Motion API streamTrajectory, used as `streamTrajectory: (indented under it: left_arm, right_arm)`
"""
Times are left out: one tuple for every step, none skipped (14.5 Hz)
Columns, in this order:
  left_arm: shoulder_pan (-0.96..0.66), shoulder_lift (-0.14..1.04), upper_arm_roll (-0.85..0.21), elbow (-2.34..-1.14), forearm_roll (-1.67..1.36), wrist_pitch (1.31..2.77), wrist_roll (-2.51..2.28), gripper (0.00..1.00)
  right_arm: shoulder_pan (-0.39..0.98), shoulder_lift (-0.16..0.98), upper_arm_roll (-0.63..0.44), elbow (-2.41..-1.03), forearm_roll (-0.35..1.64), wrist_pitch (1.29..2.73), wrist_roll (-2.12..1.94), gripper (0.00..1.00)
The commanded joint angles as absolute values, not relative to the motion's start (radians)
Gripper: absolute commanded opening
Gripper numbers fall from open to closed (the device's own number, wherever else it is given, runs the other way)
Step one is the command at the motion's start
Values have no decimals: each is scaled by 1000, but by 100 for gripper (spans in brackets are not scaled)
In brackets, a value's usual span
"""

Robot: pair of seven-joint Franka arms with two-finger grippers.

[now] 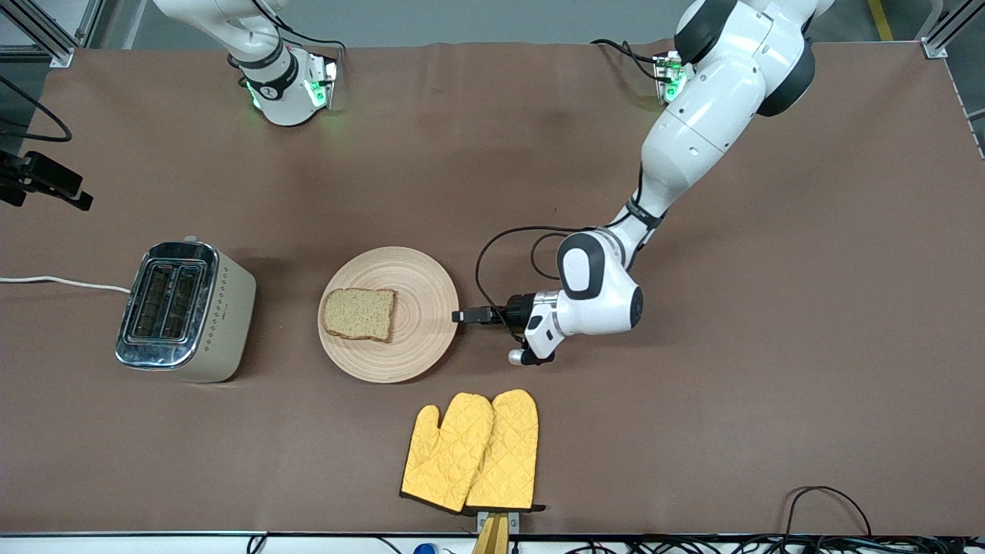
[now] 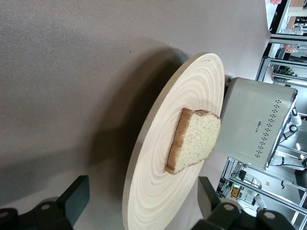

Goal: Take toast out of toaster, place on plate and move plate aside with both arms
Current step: 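Move the left gripper to the plate rim and grasp it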

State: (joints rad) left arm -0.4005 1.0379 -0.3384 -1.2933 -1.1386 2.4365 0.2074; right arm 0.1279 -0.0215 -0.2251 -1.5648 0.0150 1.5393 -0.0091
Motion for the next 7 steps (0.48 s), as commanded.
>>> streamTrajectory:
  left_arm:
    - [-431, 1074, -341, -1244, -1192, 2460, 250, 99]
    - [-440, 1081, -341, -1243, -1195, 2485, 252, 98]
    - [-454, 1084, -341, -1241, -1195, 2502, 253, 98]
    - [-469, 1089, -341, -1230, -1195, 2517, 256, 97]
    - [-479, 1100, -341, -1226, -1195, 2531, 264, 96]
    - [-486, 1106, -341, -1220, -1195, 2540, 273, 94]
    - [-494, 1114, -341, -1215, -1195, 2540, 278, 90]
  right_arm:
    - [130, -35, -210, -1581, -6, 1537, -11, 100]
    - [132, -34, -210, -1580, -6, 1532, -9, 100]
    - [135, -32, -207, -1578, -5, 1534, -9, 100]
    - [126, -32, -201, -1577, -3, 1534, -11, 100]
    - [98, -32, -174, -1577, -3, 1531, -15, 100]
    - [44, -34, -116, -1577, -3, 1526, -18, 100]
    - [-4, -34, -53, -1575, -6, 1514, -17, 100]
